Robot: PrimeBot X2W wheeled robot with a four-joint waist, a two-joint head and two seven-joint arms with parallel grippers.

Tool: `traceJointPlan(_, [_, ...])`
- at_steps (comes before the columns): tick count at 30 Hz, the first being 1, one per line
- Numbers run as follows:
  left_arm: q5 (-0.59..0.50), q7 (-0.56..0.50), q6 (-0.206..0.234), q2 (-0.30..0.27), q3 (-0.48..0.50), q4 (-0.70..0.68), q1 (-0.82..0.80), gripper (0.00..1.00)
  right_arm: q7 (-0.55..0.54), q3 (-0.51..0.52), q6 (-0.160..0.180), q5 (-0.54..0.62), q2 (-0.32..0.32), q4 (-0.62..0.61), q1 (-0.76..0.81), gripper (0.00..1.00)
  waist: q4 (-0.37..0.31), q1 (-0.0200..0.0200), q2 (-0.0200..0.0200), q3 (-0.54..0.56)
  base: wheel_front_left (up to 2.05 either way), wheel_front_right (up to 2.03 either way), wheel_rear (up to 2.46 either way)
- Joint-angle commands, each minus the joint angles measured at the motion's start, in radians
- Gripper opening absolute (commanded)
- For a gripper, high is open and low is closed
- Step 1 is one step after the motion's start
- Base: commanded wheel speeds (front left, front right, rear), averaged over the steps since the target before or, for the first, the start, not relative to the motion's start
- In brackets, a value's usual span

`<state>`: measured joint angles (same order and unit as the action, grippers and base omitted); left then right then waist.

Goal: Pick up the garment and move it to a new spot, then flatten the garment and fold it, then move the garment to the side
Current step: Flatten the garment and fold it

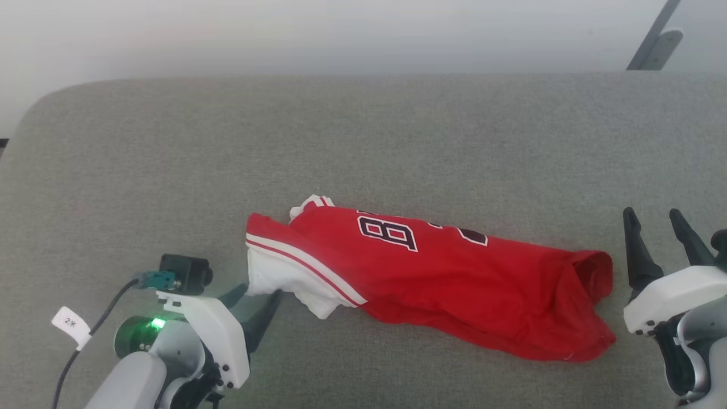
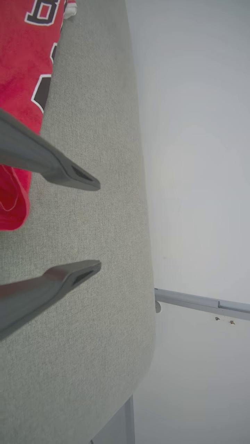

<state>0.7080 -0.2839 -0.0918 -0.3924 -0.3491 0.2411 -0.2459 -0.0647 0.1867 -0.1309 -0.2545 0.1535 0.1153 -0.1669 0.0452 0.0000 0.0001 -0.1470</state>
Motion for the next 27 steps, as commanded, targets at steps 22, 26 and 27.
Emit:
traceJointPlan(22, [0.039, 0.016, -0.039, 0.019, -0.132, 0.271, -0.256, 0.0, 0.037, -0.016, 0.0, -0.008, 0.014, 0.079, -0.064, 1.0, -0.017, 0.0, -0.0001, -0.082, 0.0, 0.0, 0.0])
traceJointPlan(26, [0.036, -0.001, -0.024, -0.014, -0.136, 0.278, -0.233, 0.0, 0.044, -0.012, 0.0, -0.012, 0.02, 0.102, -0.061, 1.0, -0.008, 0.0, -0.0001, -0.076, 0.0, 0.0, 0.0])
traceJointPlan(27, [0.035, -0.013, -0.012, -0.023, -0.136, 0.275, -0.219, 0.0, 0.045, -0.009, 0.0, -0.013, 0.022, 0.107, -0.058, 1.0, -0.005, 0.0, -0.0001, -0.073, 0.0, 0.0, 0.0])
